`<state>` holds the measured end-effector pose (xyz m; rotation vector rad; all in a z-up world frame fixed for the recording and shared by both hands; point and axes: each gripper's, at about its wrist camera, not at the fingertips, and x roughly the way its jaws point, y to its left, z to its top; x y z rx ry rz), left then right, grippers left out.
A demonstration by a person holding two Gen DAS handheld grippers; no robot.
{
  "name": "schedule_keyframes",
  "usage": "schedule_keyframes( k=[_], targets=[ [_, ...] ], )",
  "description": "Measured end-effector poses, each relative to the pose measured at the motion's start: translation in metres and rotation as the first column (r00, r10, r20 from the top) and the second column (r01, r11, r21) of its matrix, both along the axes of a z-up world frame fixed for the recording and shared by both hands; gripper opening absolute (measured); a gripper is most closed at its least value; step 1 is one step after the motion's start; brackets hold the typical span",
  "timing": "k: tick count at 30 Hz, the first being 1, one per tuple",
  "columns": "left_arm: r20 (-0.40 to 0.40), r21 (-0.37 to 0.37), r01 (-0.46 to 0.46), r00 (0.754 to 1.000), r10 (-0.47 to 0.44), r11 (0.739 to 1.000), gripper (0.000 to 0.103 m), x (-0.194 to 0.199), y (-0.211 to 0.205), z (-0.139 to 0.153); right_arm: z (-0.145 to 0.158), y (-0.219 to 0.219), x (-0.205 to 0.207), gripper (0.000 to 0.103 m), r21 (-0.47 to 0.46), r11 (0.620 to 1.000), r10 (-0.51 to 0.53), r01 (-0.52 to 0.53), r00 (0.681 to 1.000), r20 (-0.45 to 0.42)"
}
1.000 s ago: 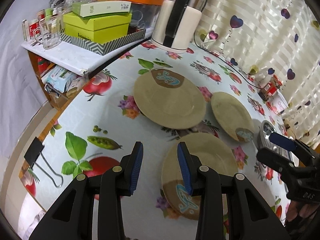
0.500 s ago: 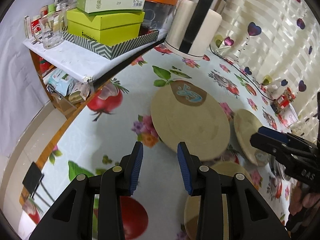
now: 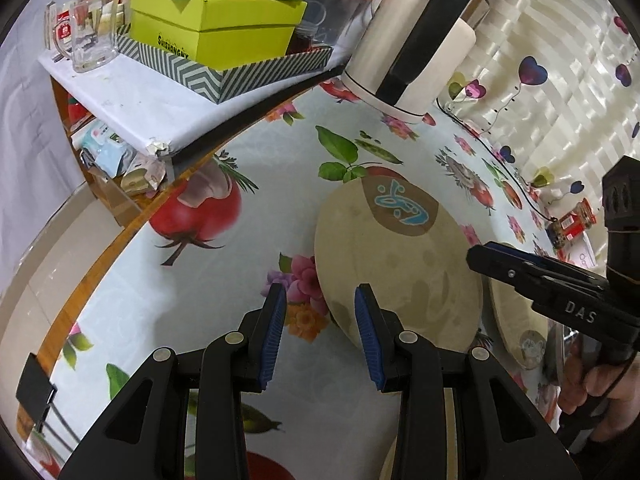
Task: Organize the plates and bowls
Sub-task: 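Move the right tool toward the rim of a beige fish-logo plate, then close the right tool on the plate rim and lift it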
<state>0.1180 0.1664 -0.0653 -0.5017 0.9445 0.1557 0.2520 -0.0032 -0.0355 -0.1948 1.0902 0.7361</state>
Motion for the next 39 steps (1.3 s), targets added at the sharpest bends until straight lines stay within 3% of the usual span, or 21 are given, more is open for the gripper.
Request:
schedule_keyframes(
  k=[16,19,21,39],
  targets=[
    [0.005,-0.008,0.007,1.000,-0.007,1.000,0.037,0.009,0.000,-0.007,-0.020,0.008,0.025,0.029,-0.035,0.999,0.003,-0.004,0.999,-0.034],
    [0.005,-0.019,0.024,1.000,-0.024,1.000,0.029,0.009,-0.002,-0.007,-0.025,0.006,0.026,0.029,-0.034,0.999,-0.003,0.001,0.999,-0.055],
    [0.004,-0.013,0.029,1.000,-0.029,1.000,0.027,0.010,-0.005,-0.007,-0.026,0.007,0.025,0.022,-0.024,1.000,0.004,-0.006,0.998,-0.060],
    [0.015,0.016,0.016,1.000,-0.016,1.000,0.024,-0.001,-0.007,0.012,-0.014,0.010,0.017,0.021,-0.010,1.000,-0.006,0.005,0.999,-0.053]
  ],
)
